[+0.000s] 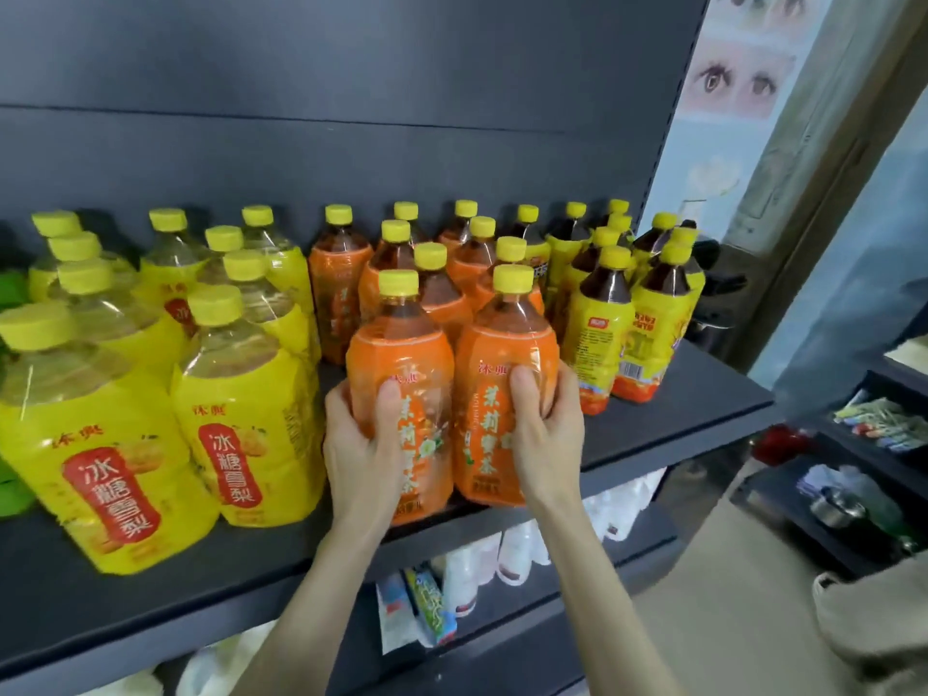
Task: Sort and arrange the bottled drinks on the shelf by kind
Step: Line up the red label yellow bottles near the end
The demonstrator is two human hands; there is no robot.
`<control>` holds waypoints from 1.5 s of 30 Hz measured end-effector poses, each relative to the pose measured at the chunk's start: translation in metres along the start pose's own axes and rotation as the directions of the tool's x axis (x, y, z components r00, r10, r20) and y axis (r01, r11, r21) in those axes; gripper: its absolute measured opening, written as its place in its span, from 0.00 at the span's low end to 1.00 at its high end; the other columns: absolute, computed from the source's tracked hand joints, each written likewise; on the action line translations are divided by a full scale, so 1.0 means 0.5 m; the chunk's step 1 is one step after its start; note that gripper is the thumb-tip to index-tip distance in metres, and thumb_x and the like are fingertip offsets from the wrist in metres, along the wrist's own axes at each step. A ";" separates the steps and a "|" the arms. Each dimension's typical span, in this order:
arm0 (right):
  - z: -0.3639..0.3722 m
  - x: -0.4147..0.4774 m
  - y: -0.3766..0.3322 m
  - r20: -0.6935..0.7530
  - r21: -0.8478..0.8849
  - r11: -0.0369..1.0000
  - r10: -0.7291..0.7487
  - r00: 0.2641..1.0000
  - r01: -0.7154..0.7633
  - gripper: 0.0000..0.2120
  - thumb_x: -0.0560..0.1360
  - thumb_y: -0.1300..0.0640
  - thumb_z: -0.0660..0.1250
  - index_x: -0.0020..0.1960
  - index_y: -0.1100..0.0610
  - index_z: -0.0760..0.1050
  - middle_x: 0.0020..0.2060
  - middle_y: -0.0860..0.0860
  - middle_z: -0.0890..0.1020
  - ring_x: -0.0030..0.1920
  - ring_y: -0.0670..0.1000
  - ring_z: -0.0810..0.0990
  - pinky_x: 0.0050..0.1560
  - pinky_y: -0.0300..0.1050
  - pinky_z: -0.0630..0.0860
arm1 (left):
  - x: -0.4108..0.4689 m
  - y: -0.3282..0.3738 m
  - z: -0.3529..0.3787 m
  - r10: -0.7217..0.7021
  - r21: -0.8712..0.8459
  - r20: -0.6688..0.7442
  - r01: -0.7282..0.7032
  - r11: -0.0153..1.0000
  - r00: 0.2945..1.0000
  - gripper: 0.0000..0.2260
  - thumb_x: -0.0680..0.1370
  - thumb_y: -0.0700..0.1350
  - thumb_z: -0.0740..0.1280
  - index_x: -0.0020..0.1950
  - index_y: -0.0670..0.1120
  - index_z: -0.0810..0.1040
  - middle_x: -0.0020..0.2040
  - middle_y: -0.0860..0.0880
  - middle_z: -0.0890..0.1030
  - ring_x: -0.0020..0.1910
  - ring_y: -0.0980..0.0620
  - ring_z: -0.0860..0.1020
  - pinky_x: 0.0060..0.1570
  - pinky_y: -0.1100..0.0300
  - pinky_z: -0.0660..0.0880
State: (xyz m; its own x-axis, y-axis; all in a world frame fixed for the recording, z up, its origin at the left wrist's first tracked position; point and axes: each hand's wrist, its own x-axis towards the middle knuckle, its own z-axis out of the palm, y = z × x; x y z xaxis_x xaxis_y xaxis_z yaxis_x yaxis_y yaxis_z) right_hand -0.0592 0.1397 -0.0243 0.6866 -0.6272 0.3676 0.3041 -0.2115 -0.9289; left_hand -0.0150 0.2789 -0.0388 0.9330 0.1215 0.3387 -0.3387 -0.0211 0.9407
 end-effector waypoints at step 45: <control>-0.118 0.129 0.049 0.405 -0.307 0.942 0.002 0.914 0.134 0.26 0.77 0.43 0.64 0.68 0.57 0.70 0.62 0.52 0.78 0.61 0.52 0.77 0.60 0.55 0.76 | -0.105 0.003 0.075 0.088 0.420 -0.219 0.013 0.908 0.972 0.22 0.78 0.48 0.65 0.70 0.44 0.69 0.65 0.44 0.72 0.63 0.47 0.73 0.59 0.45 0.74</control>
State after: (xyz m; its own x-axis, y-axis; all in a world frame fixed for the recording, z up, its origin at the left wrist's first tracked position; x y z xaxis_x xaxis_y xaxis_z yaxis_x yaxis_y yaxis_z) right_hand -0.0464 0.0496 -0.0258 0.8958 -0.2703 0.3528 0.1760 -0.5133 -0.8400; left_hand -0.0601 0.2350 -0.0542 0.8504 0.3335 0.4070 -0.2447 -0.4341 0.8670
